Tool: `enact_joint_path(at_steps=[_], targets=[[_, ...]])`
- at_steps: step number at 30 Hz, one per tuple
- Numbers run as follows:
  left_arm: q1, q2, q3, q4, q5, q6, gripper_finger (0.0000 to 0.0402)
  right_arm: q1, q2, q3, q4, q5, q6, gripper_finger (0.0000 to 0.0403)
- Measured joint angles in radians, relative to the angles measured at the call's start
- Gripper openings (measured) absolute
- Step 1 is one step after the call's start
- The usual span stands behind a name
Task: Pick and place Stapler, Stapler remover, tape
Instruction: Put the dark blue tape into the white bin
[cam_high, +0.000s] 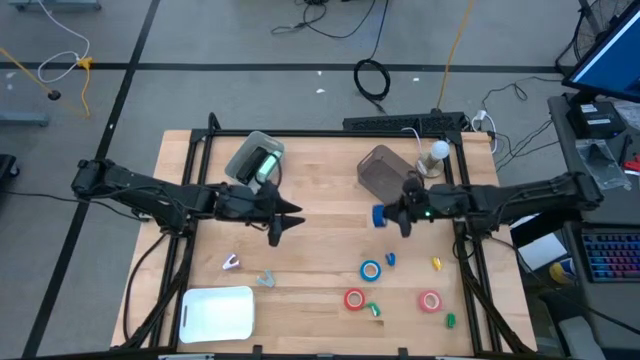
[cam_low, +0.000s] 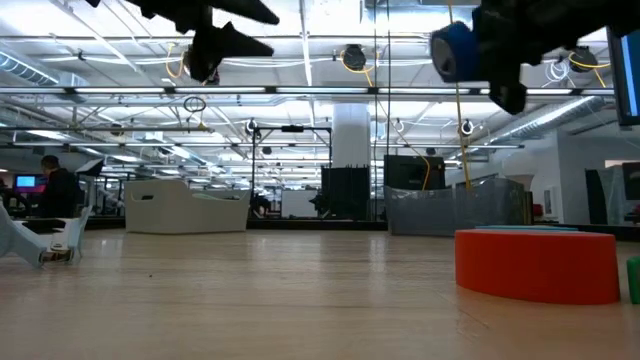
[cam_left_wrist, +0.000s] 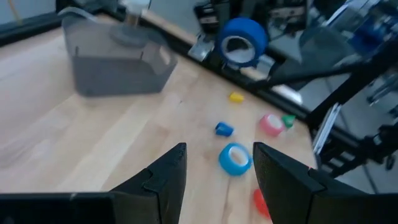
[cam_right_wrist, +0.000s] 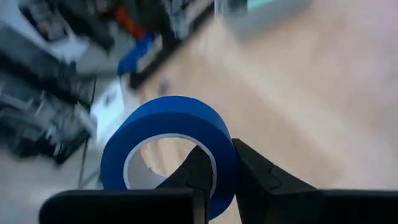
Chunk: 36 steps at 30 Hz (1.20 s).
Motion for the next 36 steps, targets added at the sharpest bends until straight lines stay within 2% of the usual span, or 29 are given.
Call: enact_joint_path(at_steps=[5, 8, 13, 22, 26, 32, 36], targets=[[0.000, 0.025, 0.001, 0.169, 0.000, 0.035, 0.0186, -0.006, 0.100, 0.000, 0.239, 0.117, -0.111, 0.0032], [0.002, 0.067, 0.002, 0.317, 0.018, 0.054, 0.0186, -0.015, 0.174, 0.000, 0.385, 0.117, -0.144, 0.0032], [0.017, 0.142, 0.000, 0.460, 0.062, 0.042, 0.0187, -0.034, 0.260, 0.000, 0.562, 0.117, -0.172, 0.0032], [0.067, 0.255, 0.003, 0.678, 0.136, -0.045, 0.0187, -0.049, 0.340, 0.001, 0.706, 0.113, -0.136, 0.0032], [0.084, 0.302, 0.040, 0.695, 0.176, -0.059, 0.0194, -0.052, 0.355, 0.001, 0.725, 0.114, -0.112, 0.0032], [0.118, 0.377, 0.135, 0.677, 0.237, -0.050, 0.0230, -0.054, 0.355, 0.002, 0.747, 0.113, -0.112, 0.0032], [0.134, 0.414, 0.192, 0.615, 0.268, -0.044, 0.0248, -0.054, 0.353, 0.002, 0.736, 0.120, -0.109, 0.0032]])
